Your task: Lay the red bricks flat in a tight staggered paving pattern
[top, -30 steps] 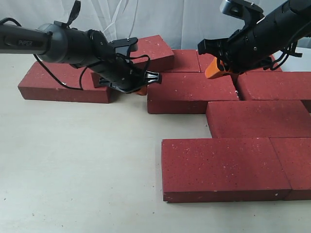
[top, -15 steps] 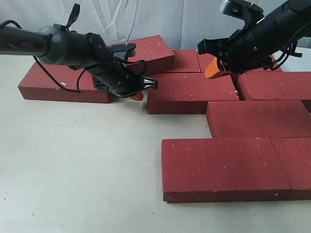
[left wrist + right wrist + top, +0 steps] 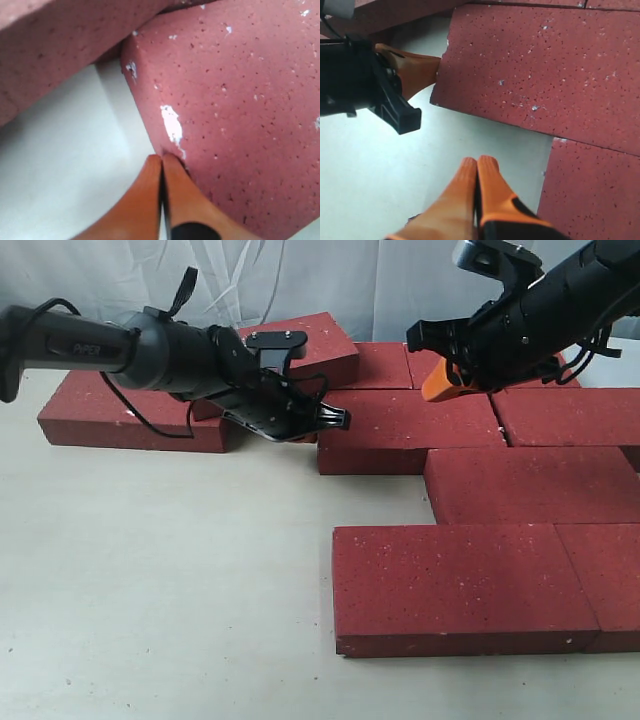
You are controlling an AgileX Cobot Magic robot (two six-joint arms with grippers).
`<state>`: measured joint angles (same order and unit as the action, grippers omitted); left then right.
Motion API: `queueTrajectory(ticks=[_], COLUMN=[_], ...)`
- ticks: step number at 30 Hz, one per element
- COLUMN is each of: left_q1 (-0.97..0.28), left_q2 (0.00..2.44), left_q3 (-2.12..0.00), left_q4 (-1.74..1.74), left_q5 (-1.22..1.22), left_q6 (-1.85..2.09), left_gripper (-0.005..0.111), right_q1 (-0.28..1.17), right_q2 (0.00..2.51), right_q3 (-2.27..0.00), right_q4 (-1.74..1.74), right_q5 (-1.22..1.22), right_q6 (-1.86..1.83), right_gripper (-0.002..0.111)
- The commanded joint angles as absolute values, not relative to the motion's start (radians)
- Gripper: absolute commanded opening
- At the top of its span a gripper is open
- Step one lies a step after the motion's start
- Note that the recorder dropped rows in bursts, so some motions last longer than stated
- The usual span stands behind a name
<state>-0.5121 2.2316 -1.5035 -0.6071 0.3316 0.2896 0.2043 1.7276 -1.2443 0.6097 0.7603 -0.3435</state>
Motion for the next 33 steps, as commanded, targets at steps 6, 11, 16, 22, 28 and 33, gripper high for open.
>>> queueTrajectory(ticks=[6,11,16,22,28,33], left_q1=[-0.533,-0.560,-0.551,-0.524,-0.478,-0.428], left_q2=[2.251,2.251,2.251,2.243,2.209,2.178], left_q3=[-1.506,-1.506,-1.506,-1.506,-1.506,-1.506], left_q4=[-0.739,-0.902,-0.897,-0.891,-0.861,-0.787], left_q5=[0.321,0.311,0.318,0.367,0.448,0.541], left_q6=[0.361,0.540,0.559,0.557,0.557,0.550], left_gripper=[0.000,0.000,0.000,0.000,0.000,0.000], right_q1=[0.200,0.200,0.200,0.200,0.200,0.200], right_q2=[1.720,1.720,1.720,1.720,1.720,1.720], right_q3=[-1.241,-1.241,-1.241,-1.241,-1.241,-1.241], right_q4=[0.611,0.611,0.611,0.611,0.611,0.611], right_q5=[0.752,0.752,0.752,0.766,0.773,0.783], right_q6=[-0.350,-0.350,-0.350,-0.350,-0.350,-0.350], right_gripper=[-0.001,-0.001,-0.001,-0.001,-0.001,-0.001])
